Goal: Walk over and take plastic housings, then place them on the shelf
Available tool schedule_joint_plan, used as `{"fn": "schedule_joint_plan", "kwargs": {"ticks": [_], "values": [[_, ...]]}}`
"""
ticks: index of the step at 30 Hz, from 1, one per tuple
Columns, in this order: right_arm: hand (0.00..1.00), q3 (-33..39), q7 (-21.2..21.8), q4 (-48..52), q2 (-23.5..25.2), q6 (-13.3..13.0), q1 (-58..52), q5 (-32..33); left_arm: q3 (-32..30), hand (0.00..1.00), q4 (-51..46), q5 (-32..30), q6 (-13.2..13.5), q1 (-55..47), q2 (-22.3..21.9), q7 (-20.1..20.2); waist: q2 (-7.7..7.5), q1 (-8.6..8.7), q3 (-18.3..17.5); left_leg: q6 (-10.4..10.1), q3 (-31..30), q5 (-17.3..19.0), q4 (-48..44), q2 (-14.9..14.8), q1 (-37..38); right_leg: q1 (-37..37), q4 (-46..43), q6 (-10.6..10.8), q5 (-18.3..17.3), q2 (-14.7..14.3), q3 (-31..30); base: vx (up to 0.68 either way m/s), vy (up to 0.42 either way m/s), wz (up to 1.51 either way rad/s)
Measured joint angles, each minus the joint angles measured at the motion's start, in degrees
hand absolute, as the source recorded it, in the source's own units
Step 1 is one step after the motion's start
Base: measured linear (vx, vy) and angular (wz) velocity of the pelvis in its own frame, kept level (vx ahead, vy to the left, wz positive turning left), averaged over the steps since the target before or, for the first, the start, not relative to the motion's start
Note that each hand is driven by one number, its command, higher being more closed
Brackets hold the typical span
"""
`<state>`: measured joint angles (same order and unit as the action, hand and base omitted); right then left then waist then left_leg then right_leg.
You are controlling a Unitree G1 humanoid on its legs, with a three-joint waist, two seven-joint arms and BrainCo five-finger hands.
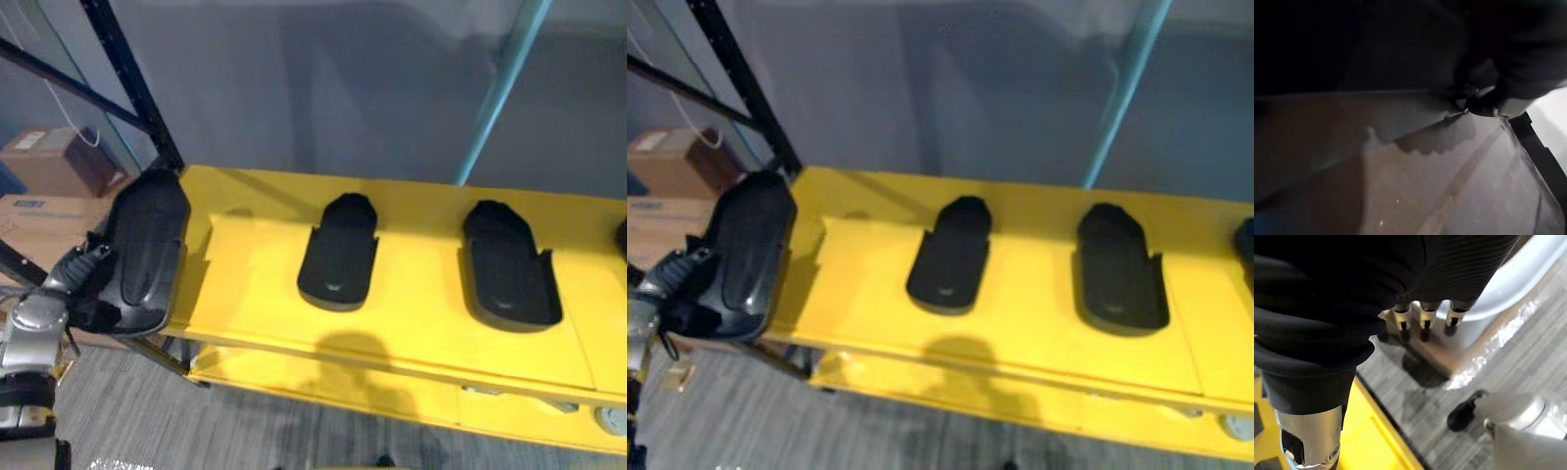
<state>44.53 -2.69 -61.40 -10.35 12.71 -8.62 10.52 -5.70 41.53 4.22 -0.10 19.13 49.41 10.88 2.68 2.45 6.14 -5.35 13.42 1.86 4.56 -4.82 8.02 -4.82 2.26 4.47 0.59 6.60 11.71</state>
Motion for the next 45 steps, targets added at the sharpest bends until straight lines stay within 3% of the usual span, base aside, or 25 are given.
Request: {"fn": "schedule_joint_plan", "kwargs": {"ticks": [3, 11, 27, 36, 38, 39, 40, 41, 44, 45], "values": [[0.0, 0.01, 0.04, 0.02, -0.44, -0.12, 0.06, -0.11, 0.13, 1.0, 1.81, -0.19, -0.08, 1.29, 0.06, 0.66, 0.19, -0.03, 0.62, 0.11, 1.42, 0.16, 0.0, -0.07, -0.03, 0.88, -0.13, 0.17, 0.27, -0.14, -1.31, -0.01, 0.004, -0.2], [0.0, -0.01, 0.03, -0.74, 1.46, -0.46, 1.29, 0.03, 0.09, 1.0, 2.95, -3.0, -0.18, 6.7, 6.98, 1.76, -1.33, 1.33, 3.44, 0.17, 2.59, 0.26, -0.02, -0.08, -1.29, 2.82, 0.01, 0.52, 0.82, -0.37, -2.81, 0.0, -0.001, -0.07], [0.0, -2.23, 0.02, 1.43, 2.5, -1.64, 4.5, 2.22, 2.02, 1.0, 4.34, -7.02, -1.43, 16.3, 9.17, 1.96, -1.76, 1.45, 10.26, 0.51, 6.23, 2.46, -1.29, -0.1, -4.1, 7.91, -1.17, 0.54, 0.89, -0.63, -6.88, 0.03, 0.013, -0.09], [0.0, -6.32, -0.26, 2.6, 2.99, -1.52, 4.55, 2.33, 4.41, 1.0, 4.09, -6.93, -1.41, 20.15, 9.05, 3.97, -1.92, 1.43, 12.34, 1.03, 7.69, 5.62, -9.52, -1.04, -7.27, 10.82, -5.86, 0.53, 0.88, -0.1, -10.31, 0.07, 0.044, -0.08], [0.0, -6.66, -0.55, 3.26, 3.15, -1.43, 4.53, 2.45, 4.54, 1.0, 4.07, -6.86, -1.31, 20.2, 8.63, 4.7, -2.6, 1.38, 12.68, 1.18, 7.84, 8.23, -18.82, -2.04, -10.77, 10.22, -7.1, 0.46, 0.93, 1.24, -10.92, 0.08, 0.095, -0.04], [0.0, -7.18, -0.77, 3.74, 2.67, -1.46, 4.51, 2.77, 4.6, 1.0, 4.01, -6.52, -1.2, 20.26, 8.53, 5.57, -2.55, 1.5, 12.88, 1.78, 7.82, 8.65, -15.14, -1.56, -11.54, 9.7, -6.98, 0.47, 0.88, 1.63, -11.6, 0.06, 0.106, 0.02], [0.0, -7.47, -0.83, 3.76, 2.09, -1.46, 4.5, 3.04, 4.7, 1.0, 3.62, -6.27, -1.17, 20.35, 8.53, 5.79, -1.9, 1.53, 12.84, 1.94, 7.9, 6.08, -10.02, -1.47, -11.14, 9.71, -6.99, 0.52, 0.84, 1.2, -11.49, 0.08, 0.063, -0.08], [0.0, -7.55, -0.98, 3.75, 2.22, -1.55, 4.5, 3.36, 4.71, 1.0, 2.89, -5.05, -1.06, 20.41, 8.42, 5.88, -2.78, 0.88, 12.99, 1.92, 8.95, 4.18, -6.99, -0.53, -9.24, 9.83, -7.26, 1.05, 0.47, 1.55, -11.77, 0.11, 0.092, -0.03], [0.0, -7.51, -1.02, 3.36, 2.46, -1.4, 3.83, 3.44, 5.59, 1.0, 2.88, -1.59, -0.15, 20.4, 7.88, 8.59, -2.96, 0.67, 12.92, 2.05, 8.7, 4.14, -7.23, -0.58, -8.25, 10.66, -11.67, 1.11, 0.51, 1.59, -11.66, 0.11, 0.08, 0.04], [0.0, -7.45, -0.99, 3.49, 2.47, -1.47, 3.68, 3.46, 5.96, 1.0, 2.99, -0.78, -0.11, 20.41, 7.5, 9.73, -1.25, 0.24, 13.81, 2.04, 8.42, 4.14, -7.67, -2.14, -7.26, 14.41, -18.53, 0.79, -1.22, -0.06, -11.34, 0.11, 0.041, -0.1]]}}
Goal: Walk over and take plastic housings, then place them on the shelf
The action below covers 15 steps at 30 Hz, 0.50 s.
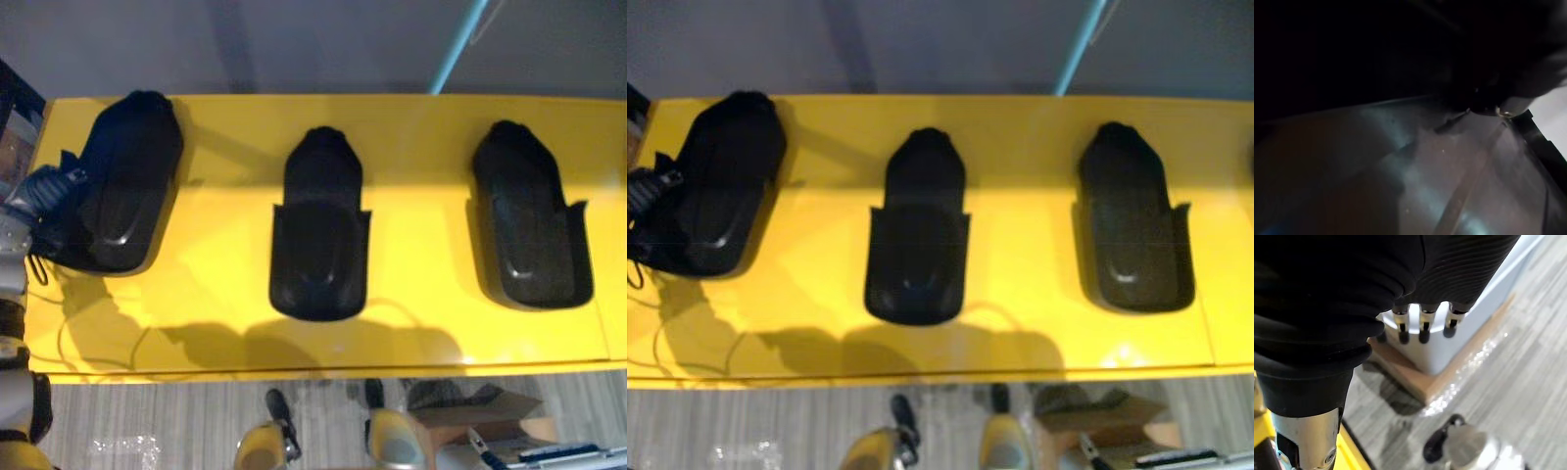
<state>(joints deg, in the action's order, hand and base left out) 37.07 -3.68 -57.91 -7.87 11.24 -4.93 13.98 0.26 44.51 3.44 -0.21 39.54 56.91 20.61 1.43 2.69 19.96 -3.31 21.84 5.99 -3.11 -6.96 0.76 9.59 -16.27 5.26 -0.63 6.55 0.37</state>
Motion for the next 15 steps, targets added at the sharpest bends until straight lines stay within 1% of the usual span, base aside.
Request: {"fn": "schedule_joint_plan", "kwargs": {"ticks": [1, 2, 3, 4, 5, 6, 7, 8, 9, 10, 11, 12, 13, 14, 15], "values": [[0.0, 0.0, 0.01, 0.12, 0.07, -0.05, -0.19, 0.01, 0.3, 1.0, 0.0, 0.34, -0.04, 0.12, -0.07, 0.57, 0.55, -0.07, 0.23, 0.0, 0.03, 0.0, -0.3, -0.64, 0.45, 0.88, 0.18, -0.13, -1.57, -1.15, -0.01, 0.09, 0.014, -0.1], [0.0, 0.01, 0.0, 0.24, 0.2, 0.26, -0.79, 0.02, 0.35, 1.0, -0.01, 1.36, -0.01, 0.1, -0.25, 2.35, 0.35, 0.09, 0.12, -0.02, 0.02, 0.01, -0.68, -0.99, 1.39, -0.46, 8.96, -0.57, -1.11, -3.03, 0.44, 0.11, -0.011, 0.23], [0.0, 0.07, -0.02, 0.24, 0.7, 0.28, -2.38, 0.02, 0.54, 1.0, -0.12, 3.3, -0.01, -0.02, -0.26, 4.64, -1.85, 0.7, -0.9, -0.84, -0.49, 0.54, -1.51, 0.91, 1.84, -1.15, 15.36, -2.17, 8.32, -2.53, 1.07, 0.18, -0.081, 0.34], [0.0, 0.39, -0.13, 0.15, 0.12, 0.27, -3.34, 0.02, 0.36, 1.0, -0.6, 4.85, 0.09, -1.43, -1.02, 5.92, -2.11, 1.01, -1.58, -1.86, -0.77, 1.65, -1.64, 1.42, 2.94, -2.03, 14.88, -1.98, 6.45, -1.85, 3.3, 0.2, -0.08, 0.22], [0.0, 0.86, -0.2, 0.03, -0.31, 0.27, -3.39, 0.02, 0.46, 1.0, -0.62, 5.61, 0.05, -2.27, -1.32, 6.87, -1.03, 0.86, -1.56, -2.13, -0.69, 1.89, -1.57, 1.14, 3.3, -2.41, 15.2, -2.0, 6.45, -2.38, 2.96, 0.22, -0.077, 0.01], [0.0, 1.43, -0.23, 0.16, -0.76, 0.03, -3.35, 0.24, 0.66, 1.0, -0.63, 5.45, -0.03, -3.47, -1.34, 9.27, 0.68, 1.22, -1.82, -2.14, -0.58, 1.88, -1.36, 0.61, 3.56, -2.85, 15.92, -2.01, 6.46, -2.72, 2.88, 0.15, -0.035, -0.11], [0.0, 1.69, -0.25, 0.13, -0.79, 0.06, -3.36, 0.78, 0.79, 1.0, -0.64, 5.46, -0.07, -3.87, -1.39, 9.9, 1.13, 1.19, -2.08, -2.14, -0.48, 1.88, -1.32, 0.58, 3.74, -3.06, 16.29, -2.02, 6.45, -2.79, 2.87, 0.18, -0.046, -0.11], [0.0, 1.8, -0.27, 0.05, -0.79, 0.3, -3.36, 1.46, 0.88, 1.0, -0.64, 5.59, -0.64, -4.59, -1.95, 11.09, 1.85, 1.2, -2.47, -2.16, -0.48, 1.89, -1.61, 0.58, 4.61, -4.4, 17.06, -2.03, 6.45, -2.78, 2.82, 0.14, -0.013, -0.13], [0.0, 1.83, -0.35, -0.11, -0.79, 0.4, -3.39, 1.76, 0.88, 1.0, -0.63, 5.69, -1.08, -5.06, -2.54, 11.6, 2.04, 1.38, -2.59, -2.17, -0.43, 1.9, -1.95, 0.54, 5.33, -5.3, 17.15, -2.05, 6.43, -2.75, 2.8, 0.16, 0.031, -0.14], [0.0, 1.83, -0.61, -0.28, -0.63, 0.49, -3.51, 2.73, 0.91, 1.0, -0.62, 5.76, -1.36, -6.31, -4.14, 12.45, 2.11, 1.54, -2.74, -2.64, -0.54, 2.27, -5.39, 0.5, 5.79, -7.32, 17.12, -2.08, 6.45, -2.08, 2.72, 0.13, 0.059, -0.1], [0.0, 1.81, -1.46, -0.33, -0.68, 0.5, -3.61, 3.46, 1.02, 1.0, -0.76, 6.41, -1.37, -8.24, -5.98, 13.95, 2.12, 1.57, -3.06, -2.16, -0.51, 4.57, -3.8, 0.79, 6.37, -9.41, 17.19, -2.12, 6.41, -1.17, 2.83, 0.1, 0.072, -0.1], [0.0, 1.84, -1.78, -0.48, -0.89, 0.49, -3.56, 3.57, 1.16, 1.0, -0.91, 6.96, -1.34, -9.22, -6.7, 14.93, 2.71, 1.53, -3.47, -1.72, -0.61, 3.76, -1.36, 0.68, 6.78, -9.97, 17.2, -2.13, 6.4, -1.19, 3.1, 0.08, 0.111, -0.14], [0.0, 1.86, -2.49, -0.47, -1.32, 0.49, -3.38, 3.83, 1.16, 1.0, -1.39, 7.53, -1.33, -11.3, -7.6, 16.42, 4.08, 1.16, -4.46, -2.0, -0.42, 1.02, 2.1, 0.1, 7.3, -10.87, 17.6, -1.93, 6.15, -1.66, 3.26, 0.07, 0.126, -0.17], [0.0, 2.09, -2.84, -0.53, -0.94, 0.58, -2.97, 4.03, 1.12, 1.0, -1.62, 7.62, -1.52, -13.36, -8.23, 17.13, 3.88, 1.08, -6.14, -2.08, -0.39, 1.12, 2.52, 1.27, 8.04, -11.32, 18.06, -1.3, 5.67, -0.85, 4.28, 0.07, 0.127, -0.11], [0.0, 2.11, -2.86, -0.54, -0.64, 0.75, -2.84, 4.6, 1.19, 1.0, -1.73, 7.62, -1.62, -14.02, -8.51, 17.27, 3.72, 1.09, -6.73, -2.07, -0.52, 1.11, 2.38, 1.79, 8.04, -11.51, 18.05, -1.3, 5.67, -0.49, 4.6, 0.05, 0.132, 0.04]]}}
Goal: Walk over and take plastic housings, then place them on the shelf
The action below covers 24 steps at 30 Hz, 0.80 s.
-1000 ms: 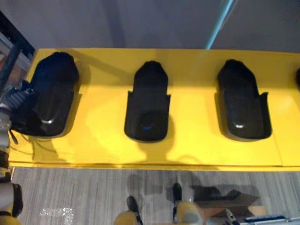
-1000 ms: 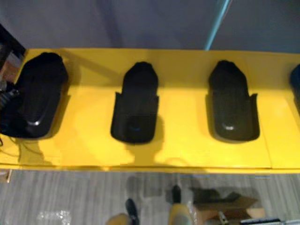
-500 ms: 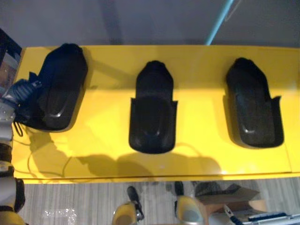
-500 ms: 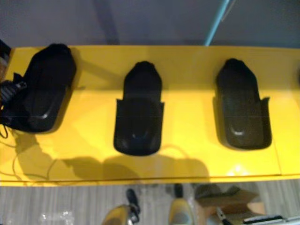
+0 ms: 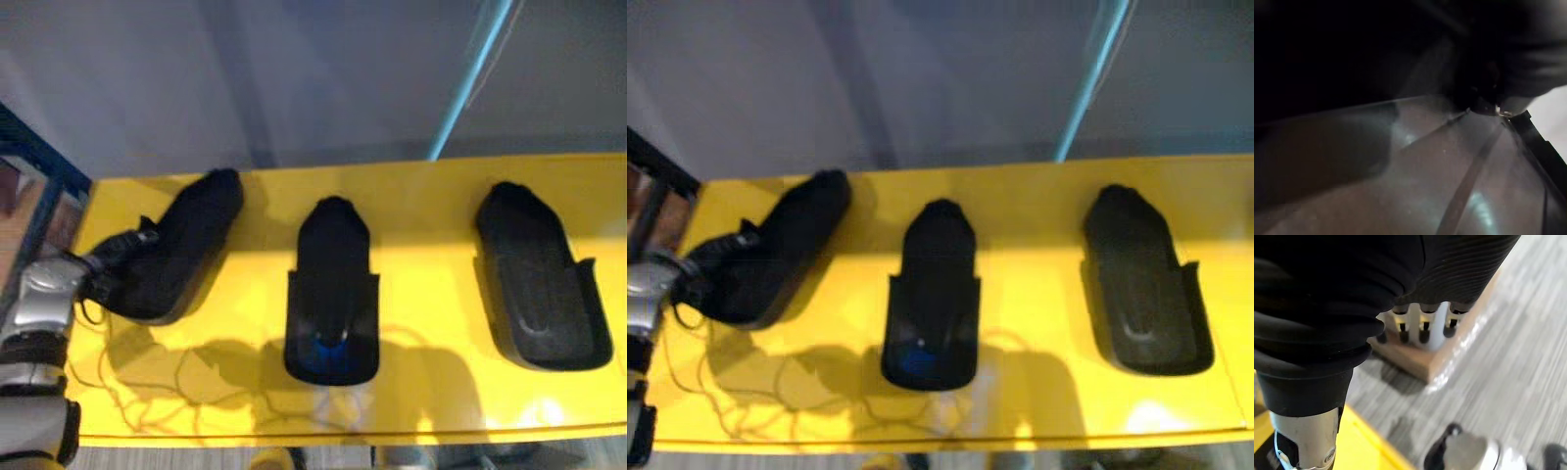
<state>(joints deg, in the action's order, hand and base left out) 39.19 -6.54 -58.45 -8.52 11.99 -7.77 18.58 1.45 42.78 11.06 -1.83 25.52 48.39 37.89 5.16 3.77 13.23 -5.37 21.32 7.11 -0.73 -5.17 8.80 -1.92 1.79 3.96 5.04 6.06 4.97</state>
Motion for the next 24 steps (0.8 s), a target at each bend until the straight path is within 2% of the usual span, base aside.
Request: {"fn": "schedule_joint_plan", "kwargs": {"ticks": [3, 5, 8, 11, 14, 17, 18, 20, 21, 23, 24], "values": [[0.0, 0.03, -0.62, -0.76, 1.33, 0.24, 0.73, 1.35, 1.64, 1.0, 0.09, 0.16, -0.25, -2.72, -0.89, 0.68, -0.83, -0.39, -2.7, 0.0, -0.35, 0.0, -1.17, 1.46, 0.33, -1.4, -0.09, 0.05, 0.03, 1.78, 1.42, 0.02, 0.109, 0.12], [0.0, 0.03, -1.37, -0.98, 1.31, 0.18, 1.31, 1.35, 1.64, 1.0, 0.42, 0.18, -0.2, -3.68, -2.97, 0.69, -0.65, -1.3, -3.15, 0.01, -0.4, 0.0, -1.86, 1.71, 1.36, -2.92, -0.06, 0.04, 0.03, 2.19, 2.46, 0.0, 0.027, 0.04], [0.0, -0.07, -2.38, -1.07, 0.12, 0.12, 2.9, 1.35, 1.69, 1.0, 1.23, 0.17, -0.21, -5.27, -5.3, 0.57, 0.56, -1.29, -3.96, 0.01, -0.65, 0.0, -1.97, 1.78, 2.13, -4.0, 0.02, 0.08, -0.01, 2.27, 2.98, 0.0, 0.0, 0.0], [0.0, -0.96, -2.45, -1.21, -2.61, -0.04, 3.81, 0.67, 1.76, 1.0, 1.47, 0.18, -0.74, -7.15, -7.98, 0.51, 1.94, -1.06, -4.91, 0.04, -2.39, -0.01, -2.36, 2.45, 2.15, -4.77, 0.02, 1.39, -1.28, 3.07, 4.49, -0.02, -0.035, 0.08], [0.0, -0.99, -2.54, -1.75, -4.44, -0.52, 3.87, -1.67, 1.61, 1.0, 1.16, 0.28, -0.65, -9.64, -10.74, 0.14, 2.69, -0.94, -5.41, 0.06, -3.48, 0.0, -4.34, 2.54, 2.29, -6.39, -0.03, 1.67, -2.48, 3.44, 5.71, -0.06, -0.069, 0.09], [0.0, -0.95, -2.73, -2.35, -6.46, -0.92, 4.11, -5.63, 1.38, 1.0, 1.15, 0.25, 0.08, -13.75, -13.37, -2.05, 3.41, -1.02, -5.56, 0.07, -3.58, 0.01, -5.67, 1.79, 4.28, -9.31, -0.08, 1.83, -3.52, 2.74, 5.94, -0.08, -0.099, -0.06], [0.0, -0.93, -2.79, -2.48, -7.31, -1.19, 4.04, -6.42, 1.39, 1.0, 1.18, 0.07, 0.13, -15.05, -14.69, -3.0, 4.06, -0.99, -5.54, 0.07, -3.75, 0.01, -5.66, 1.36, 5.51, -10.69, -0.13, 1.65, -3.66, 2.31, 6.11, -0.13, -0.083, -0.01], [0.0, -0.92, -2.74, -2.5, -7.98, -2.75, 3.83, -7.23, 1.16, 1.0, 1.12, -0.03, 0.62, -16.66, -16.26, -5.13, 4.68, -0.64, -5.64, 0.23, -4.1, 0.19, -5.03, 0.77, 6.4, -11.5, -0.09, 1.78, -4.28, 1.65, 6.27, -0.17, -0.068, 0.1], [0.0, -0.91, -2.72, -2.46, -8.27, -3.46, 4.03, -8.09, 0.96, 1.0, 1.15, 0.01, 0.9, -16.74, -16.95, -7.32, 5.27, 0.08, -5.67, 0.69, -5.16, 1.49, -4.24, -0.06, 6.15, -11.51, 0.32, 1.89, -4.82, 0.81, 7.41, -0.21, -0.065, 0.29], [0.0, -0.92, -2.78, -2.47, -8.18, -4.67, 4.29, -8.17, 0.49, 1.0, 1.46, -0.24, 2.38, -16.65, -17.6, -11.99, 4.93, -0.02, -5.63, 0.62, -5.08, 2.38, -3.5, -0.91, 4.59, -11.22, 2.92, 1.99, -4.75, -0.24, 7.51, -0.24, -0.078, 0.19], [0.0, -0.92, -2.79, -2.44, -8.38, -4.89, 4.56, -8.09, 0.16, 1.0, 1.51, -0.3, 2.62, -16.69, -17.67, -13.06, 5.25, -0.18, -5.71, 0.61, -4.81, 2.39, -3.21, -1.44, 3.71, -10.44, 3.35, 1.87, -5.26, -0.78, 7.29, -0.19, -0.081, -0.03]]}}
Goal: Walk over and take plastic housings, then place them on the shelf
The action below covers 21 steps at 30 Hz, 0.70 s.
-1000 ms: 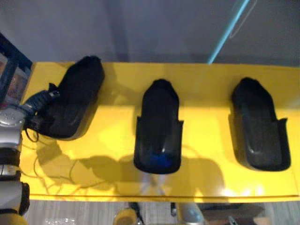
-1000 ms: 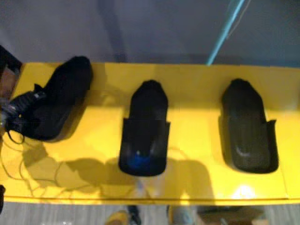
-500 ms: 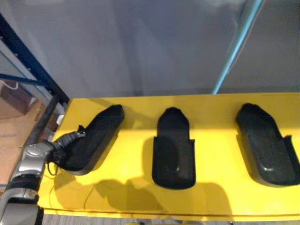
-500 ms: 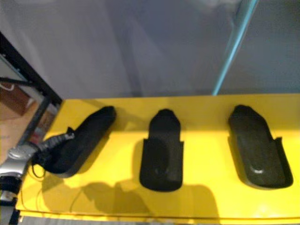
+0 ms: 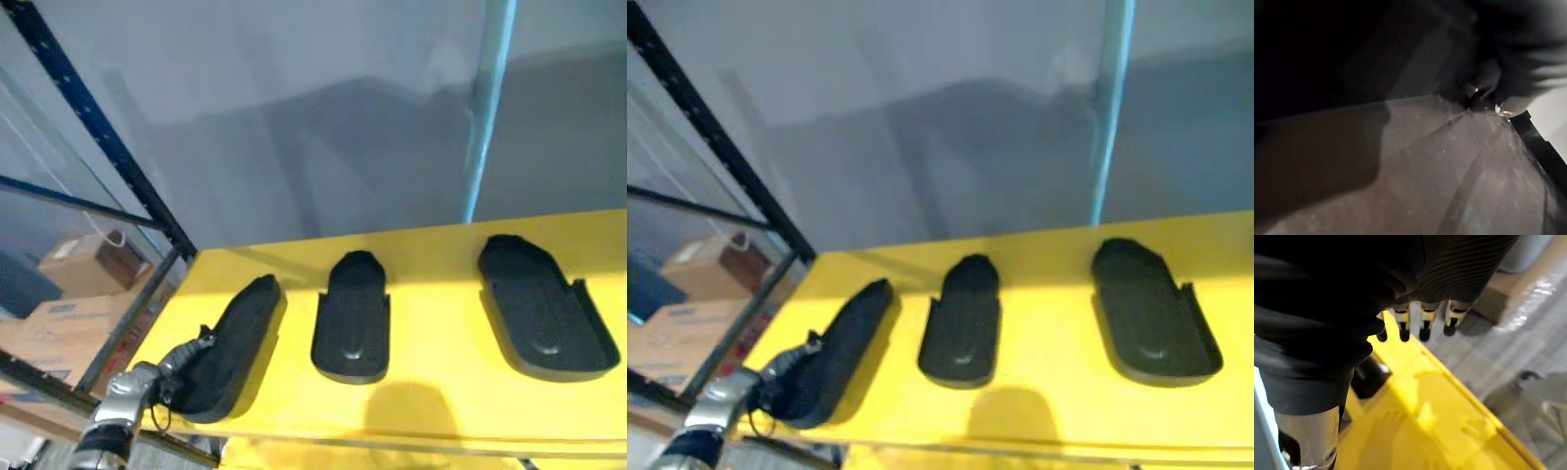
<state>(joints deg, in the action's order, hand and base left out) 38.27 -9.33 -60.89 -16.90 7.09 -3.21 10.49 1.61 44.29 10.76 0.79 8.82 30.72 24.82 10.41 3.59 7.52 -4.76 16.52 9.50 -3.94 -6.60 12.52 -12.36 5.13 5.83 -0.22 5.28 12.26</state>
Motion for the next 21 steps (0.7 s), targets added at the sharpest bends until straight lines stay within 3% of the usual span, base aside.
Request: {"fn": "schedule_joint_plan", "kwargs": {"ticks": [1, 2, 5, 10, 13, 21], "values": [[0.0, -0.02, 0.0, 0.06, -0.4, -0.1, 0.84, 0.03, -1.57, 1.0, 0.94, -0.12, 0.44, 0.25, -0.58, -2.61, 1.11, 0.14, -0.31, -0.21, 0.08, -0.14, 0.41, -0.85, -1.82, 3.53, -6.93, -2.15, 0.1, -0.57, -0.67, -0.12, -0.103, -0.06], [0.0, 0.05, 0.03, 0.03, -0.52, -0.1, 1.16, 0.03, -3.46, 1.0, 1.53, -0.55, 0.6, 0.76, -0.44, -4.74, -1.17, 0.3, 0.38, -0.48, 0.52, -0.31, 1.72, 0.38, -1.7, 5.06, -10.42, -2.24, -3.7, 0.12, -1.86, -0.1, -0.113, -0.1], [0.0, 1.12, 0.57, 0.08, -3.28, -0.59, 1.11, 0.78, -4.16, 1.0, 3.57, -2.63, 0.61, 0.74, -1.67, -10.5, 0.42, 0.61, 0.16, -1.41, 1.47, -0.88, 3.49, -0.74, -1.81, 6.47, -9.5, -2.41, -3.61, -1.0, -2.33, -0.01, -0.116, -0.18], [0.0, 3.23, 1.51, 0.33, -3.83, -0.63, -0.18, 1.03, -5.92, 1.0, 4.21, -4.97, 2.0, 1.49, -1.7, -17.14, 0.37, 1.46, 0.15, -1.91, 1.4, -2.86, 3.84, -2.81, -1.85, 7.12, -9.41, -3.74, -4.5, -3.63, -2.18, 0.08, -0.096, -0.03], [0.0, 3.24, 1.98, 0.32, -2.86, -0.64, -0.87, 1.05, -7.32, 1.0, 4.2, -7.04, 2.52, 2.98, -1.63, -18.34, -0.06, 1.31, 0.05, -2.52, 1.37, -5.81, 3.98, -3.33, -1.78, 7.31, -9.56, -3.5, -4.73, -4.34, -2.69, 0.13, -0.003, -0.08], [0.0, 2.88, 1.94, -0.6, 2.34, -0.61, -1.05, 1.14, -7.02, 1.0, 5.9, -10.87, 2.46, 10.08, 4.04, -18.19, -4.93, 2.0, -0.43, -2.59, 1.5, -5.95, 5.58, -1.57, -1.47, 7.07, -9.07, -3.55, -4.19, -3.39, -2.77, 0.12, 0.039, 0.02]]}}
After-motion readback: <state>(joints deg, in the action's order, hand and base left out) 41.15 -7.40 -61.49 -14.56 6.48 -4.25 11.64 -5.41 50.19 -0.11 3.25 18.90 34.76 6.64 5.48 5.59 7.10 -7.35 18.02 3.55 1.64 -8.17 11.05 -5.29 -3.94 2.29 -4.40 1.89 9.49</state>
